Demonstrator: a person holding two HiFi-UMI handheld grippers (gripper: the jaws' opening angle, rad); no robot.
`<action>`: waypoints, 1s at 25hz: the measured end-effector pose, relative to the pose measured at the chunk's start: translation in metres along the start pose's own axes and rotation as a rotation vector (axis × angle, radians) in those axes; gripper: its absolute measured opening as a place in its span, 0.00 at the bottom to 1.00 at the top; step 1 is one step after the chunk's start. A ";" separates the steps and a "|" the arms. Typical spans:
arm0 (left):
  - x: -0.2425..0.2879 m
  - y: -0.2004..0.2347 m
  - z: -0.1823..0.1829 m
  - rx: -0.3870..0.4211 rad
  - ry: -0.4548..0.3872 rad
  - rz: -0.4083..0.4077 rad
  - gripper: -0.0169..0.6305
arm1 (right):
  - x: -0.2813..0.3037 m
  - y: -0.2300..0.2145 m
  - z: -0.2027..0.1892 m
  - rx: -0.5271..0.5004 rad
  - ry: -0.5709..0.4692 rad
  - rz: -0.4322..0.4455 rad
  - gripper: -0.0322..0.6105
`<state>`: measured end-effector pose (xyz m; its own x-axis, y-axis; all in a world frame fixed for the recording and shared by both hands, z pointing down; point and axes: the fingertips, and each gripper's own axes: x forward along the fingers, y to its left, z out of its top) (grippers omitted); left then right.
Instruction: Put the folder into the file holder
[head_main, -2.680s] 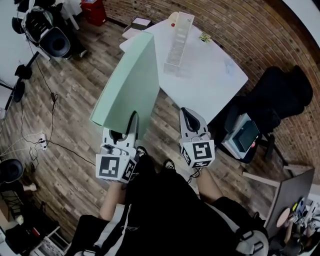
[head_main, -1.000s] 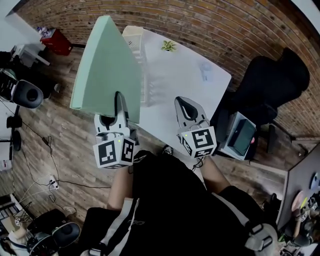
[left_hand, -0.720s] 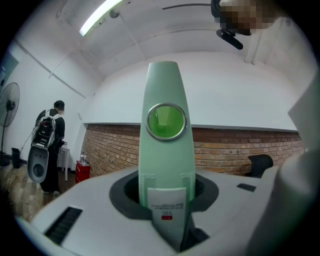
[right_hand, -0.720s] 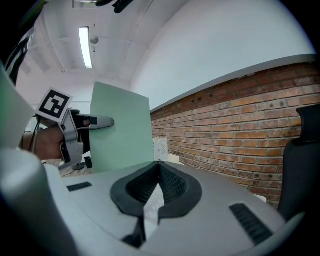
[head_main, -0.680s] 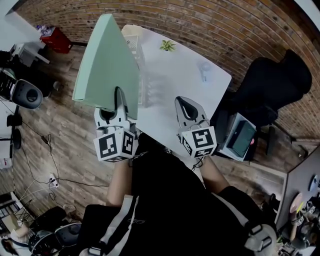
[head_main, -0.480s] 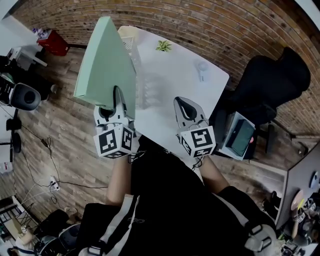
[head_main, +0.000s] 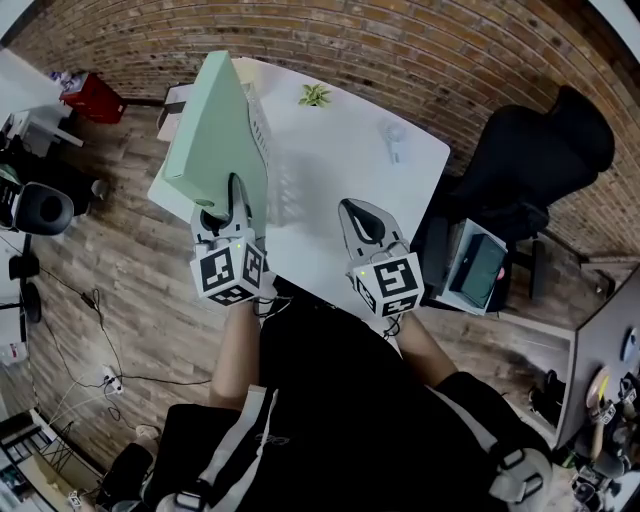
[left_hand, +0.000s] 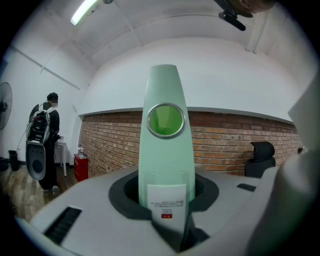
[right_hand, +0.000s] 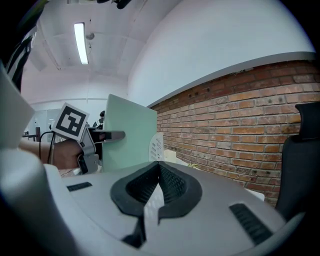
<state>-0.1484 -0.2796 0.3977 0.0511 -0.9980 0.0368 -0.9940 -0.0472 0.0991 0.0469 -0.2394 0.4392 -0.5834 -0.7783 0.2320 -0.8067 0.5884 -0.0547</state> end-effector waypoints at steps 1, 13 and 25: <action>0.002 0.001 -0.002 0.002 0.007 -0.002 0.23 | 0.003 0.000 0.000 0.000 0.001 0.000 0.06; 0.034 0.017 -0.010 0.084 0.086 -0.144 0.23 | 0.039 0.003 0.003 0.009 0.022 0.012 0.06; 0.043 0.020 -0.036 0.169 0.573 -0.348 0.35 | 0.070 0.005 -0.006 0.021 0.087 0.060 0.06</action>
<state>-0.1629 -0.3221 0.4373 0.3670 -0.7464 0.5552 -0.9095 -0.4132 0.0455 0.0029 -0.2900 0.4606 -0.6215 -0.7191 0.3110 -0.7726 0.6284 -0.0909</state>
